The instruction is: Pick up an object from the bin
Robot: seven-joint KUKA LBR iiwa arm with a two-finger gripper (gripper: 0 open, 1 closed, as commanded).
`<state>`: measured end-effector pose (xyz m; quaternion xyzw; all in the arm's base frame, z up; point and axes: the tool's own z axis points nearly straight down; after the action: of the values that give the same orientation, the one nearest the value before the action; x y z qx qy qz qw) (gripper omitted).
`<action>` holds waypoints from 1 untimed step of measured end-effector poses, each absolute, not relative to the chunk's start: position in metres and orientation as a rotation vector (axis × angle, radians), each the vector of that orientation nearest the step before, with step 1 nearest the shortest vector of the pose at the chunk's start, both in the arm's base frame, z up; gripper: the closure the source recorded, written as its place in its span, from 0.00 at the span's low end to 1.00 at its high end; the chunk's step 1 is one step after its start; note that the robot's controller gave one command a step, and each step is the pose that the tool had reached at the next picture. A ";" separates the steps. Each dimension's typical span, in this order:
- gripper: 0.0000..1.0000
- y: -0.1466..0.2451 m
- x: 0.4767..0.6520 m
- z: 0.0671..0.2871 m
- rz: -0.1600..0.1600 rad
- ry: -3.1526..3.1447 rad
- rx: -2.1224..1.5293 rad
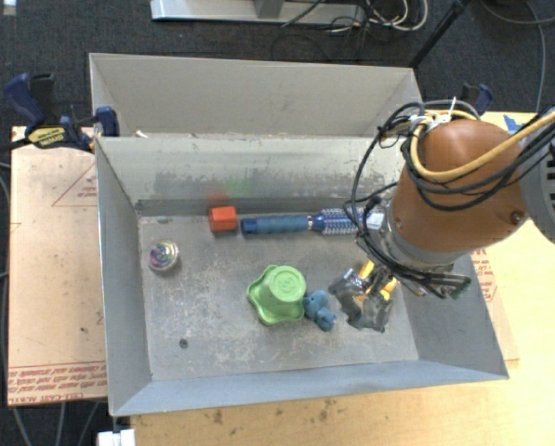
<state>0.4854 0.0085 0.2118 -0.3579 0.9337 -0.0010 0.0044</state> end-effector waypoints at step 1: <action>1.00 0.043 0.509 0.151 0.006 2.991 -0.966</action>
Offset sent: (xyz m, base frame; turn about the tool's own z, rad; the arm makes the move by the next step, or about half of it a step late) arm 0.0238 0.0321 -0.0585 0.1104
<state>0.5092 0.0435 0.1506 -0.3074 0.9516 0.0019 -0.0007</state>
